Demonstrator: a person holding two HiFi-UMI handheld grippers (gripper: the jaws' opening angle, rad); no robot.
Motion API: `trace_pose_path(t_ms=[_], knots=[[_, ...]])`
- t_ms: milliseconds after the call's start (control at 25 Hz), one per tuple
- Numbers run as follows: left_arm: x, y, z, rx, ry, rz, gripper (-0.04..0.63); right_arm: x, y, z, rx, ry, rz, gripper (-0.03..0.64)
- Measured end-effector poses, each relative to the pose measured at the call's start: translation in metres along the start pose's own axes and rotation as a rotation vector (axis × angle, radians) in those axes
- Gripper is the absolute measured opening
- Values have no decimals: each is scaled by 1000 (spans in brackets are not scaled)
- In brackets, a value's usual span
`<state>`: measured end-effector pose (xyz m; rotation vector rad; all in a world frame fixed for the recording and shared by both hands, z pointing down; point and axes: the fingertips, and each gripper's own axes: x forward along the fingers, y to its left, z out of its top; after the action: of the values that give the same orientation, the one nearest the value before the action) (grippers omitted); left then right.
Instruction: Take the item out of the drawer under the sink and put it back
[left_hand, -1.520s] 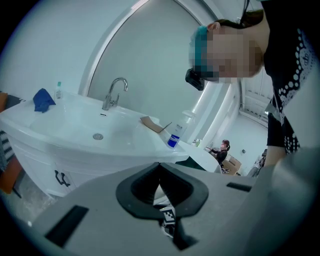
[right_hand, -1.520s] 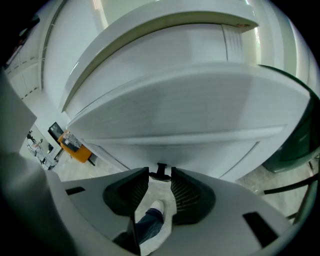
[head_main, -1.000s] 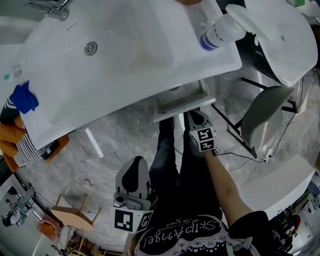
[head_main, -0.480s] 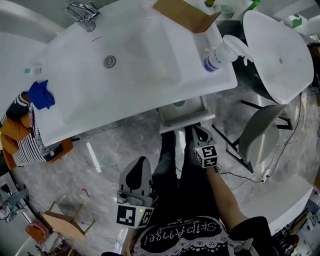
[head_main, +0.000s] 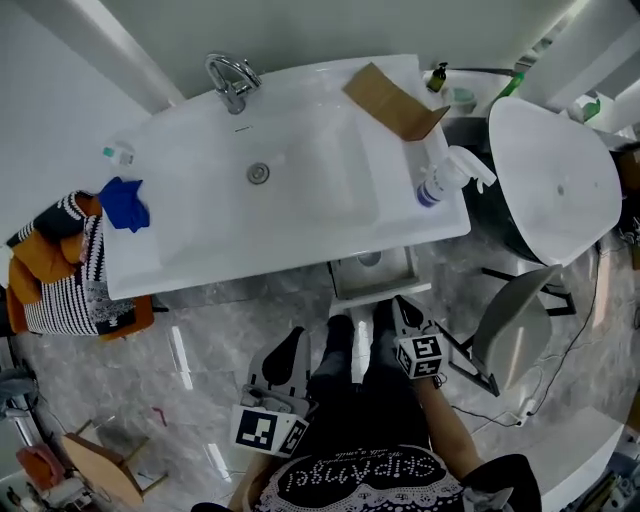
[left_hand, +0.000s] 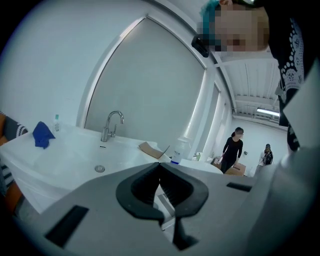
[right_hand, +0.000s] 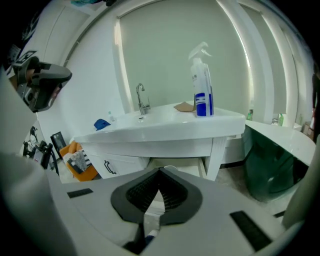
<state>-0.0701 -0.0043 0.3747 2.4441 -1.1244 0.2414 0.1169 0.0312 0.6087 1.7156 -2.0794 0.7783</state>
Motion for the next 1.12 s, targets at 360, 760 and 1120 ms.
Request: trace_pose_path(t_ms=[360, 760, 1120], knots=[[-11, 3, 20, 21, -54, -2, 5, -26, 7, 49, -2, -96, -8, 17], [-15, 3, 42, 31, -122, -25, 5, -60, 18, 129, -11, -270, 0, 17], [-17, 8, 56, 57, -171, -40, 5, -107, 37, 203, -55, -475, 20, 17]])
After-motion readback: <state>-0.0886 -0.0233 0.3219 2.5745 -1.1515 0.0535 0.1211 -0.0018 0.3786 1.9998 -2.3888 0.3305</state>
